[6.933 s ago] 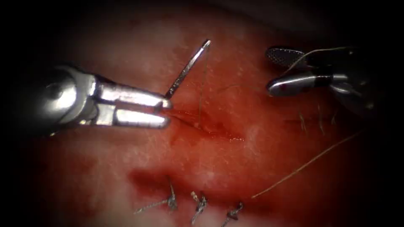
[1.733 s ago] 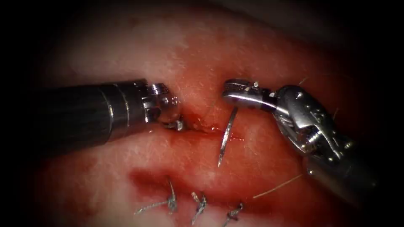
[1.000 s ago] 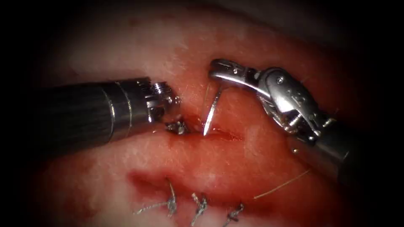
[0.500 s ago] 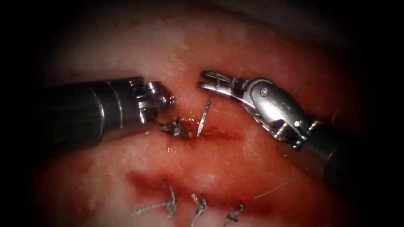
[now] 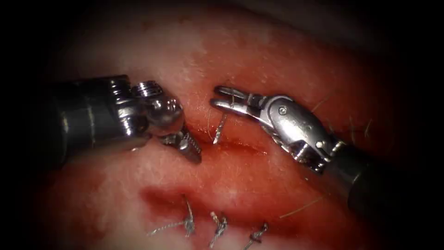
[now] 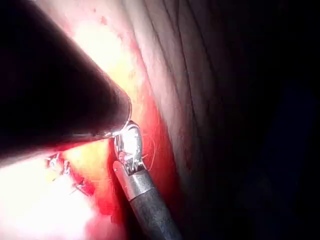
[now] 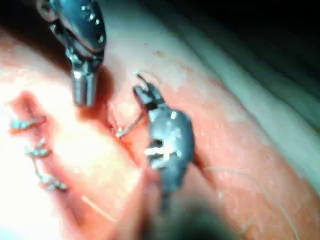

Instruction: Wound Closure

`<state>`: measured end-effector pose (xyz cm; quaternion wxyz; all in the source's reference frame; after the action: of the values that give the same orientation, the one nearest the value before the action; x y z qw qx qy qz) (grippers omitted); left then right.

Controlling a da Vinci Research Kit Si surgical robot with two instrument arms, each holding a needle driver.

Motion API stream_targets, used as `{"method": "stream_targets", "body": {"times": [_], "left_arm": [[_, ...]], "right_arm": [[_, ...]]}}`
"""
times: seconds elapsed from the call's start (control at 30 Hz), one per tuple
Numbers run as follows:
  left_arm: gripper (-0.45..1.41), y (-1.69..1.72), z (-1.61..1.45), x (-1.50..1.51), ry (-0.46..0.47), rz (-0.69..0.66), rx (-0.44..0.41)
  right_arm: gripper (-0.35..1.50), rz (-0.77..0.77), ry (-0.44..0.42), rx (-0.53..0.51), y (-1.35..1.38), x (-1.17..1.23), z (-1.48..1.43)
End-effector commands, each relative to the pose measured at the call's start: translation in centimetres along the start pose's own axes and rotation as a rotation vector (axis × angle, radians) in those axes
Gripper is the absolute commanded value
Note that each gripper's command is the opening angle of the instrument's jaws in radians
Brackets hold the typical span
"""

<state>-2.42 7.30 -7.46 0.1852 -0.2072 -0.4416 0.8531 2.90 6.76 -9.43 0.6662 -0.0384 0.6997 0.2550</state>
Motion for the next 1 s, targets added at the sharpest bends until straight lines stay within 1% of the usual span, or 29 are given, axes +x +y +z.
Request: {"method": "stream_targets", "body": {"times": [0.03, 0.13, 0.3, 0.37, 0.43, 0.5, 0.57, 0.7, 0.8, 0.93, 1.0], "left_arm": [[0.13, 0.02, 0.09, 0.0, 0.001, -0.001, 0.008], [0.13, 0.07, 0.23, -0.14, -0.002, 0.0, 0.022], [0.13, 0.07, 0.34, -0.21, 0.0, -0.001, 0.037], [0.12, 0.06, 0.45, -0.25, 0.0, 0.0, 0.029], [0.12, 0.06, 0.5, -0.27, -0.001, 0.001, 0.023], [0.12, 0.05, 0.55, -0.29, 0.003, 0.004, 0.014], [0.12, 0.03, 0.54, -0.3, 0.002, 0.005, 0.013], [0.12, 0.01, 0.56, -0.31, 0.006, 0.007, 0.012], [0.12, -0.01, 0.57, -0.32, 0.007, 0.008, 0.011], [0.12, -0.02, 0.57, -0.31, 0.012, 0.009, 0.008], [0.12, -0.02, 0.57, -0.32, 0.012, 0.009, 0.008]], "right_arm": [[-0.35, 0.004, 0.001, 0.003, 0.04, 0.01, 0.08], [-0.35, 0.014, -0.005, 0.006, 0.03, -0.01, 0.06], [-0.35, 0.078, -0.01, 0.007, 0.02, -0.02, 0.07], [-0.35, 0.124, -0.02, 0.007, 0.01, -0.02, 0.07], [-0.35, 0.142, -0.021, 0.006, 0.0, -0.02, 0.07], [-0.35, 0.171, -0.039, 0.016, -0.01, -0.01, 0.06], [-0.35, 0.177, -0.063, 0.025, 0.02, -0.01, 0.03], [-0.35, 0.224, -0.071, 0.027, 0.04, -0.01, 0.01], [-0.35, 0.3, -0.081, 0.042, 0.0, -0.02, 0.02], [-0.35, 0.417, -0.094, 0.037, -0.06, -0.04, 0.03], [-0.35, 0.446, -0.102, 0.038, -0.08, -0.04, 0.04]]}}
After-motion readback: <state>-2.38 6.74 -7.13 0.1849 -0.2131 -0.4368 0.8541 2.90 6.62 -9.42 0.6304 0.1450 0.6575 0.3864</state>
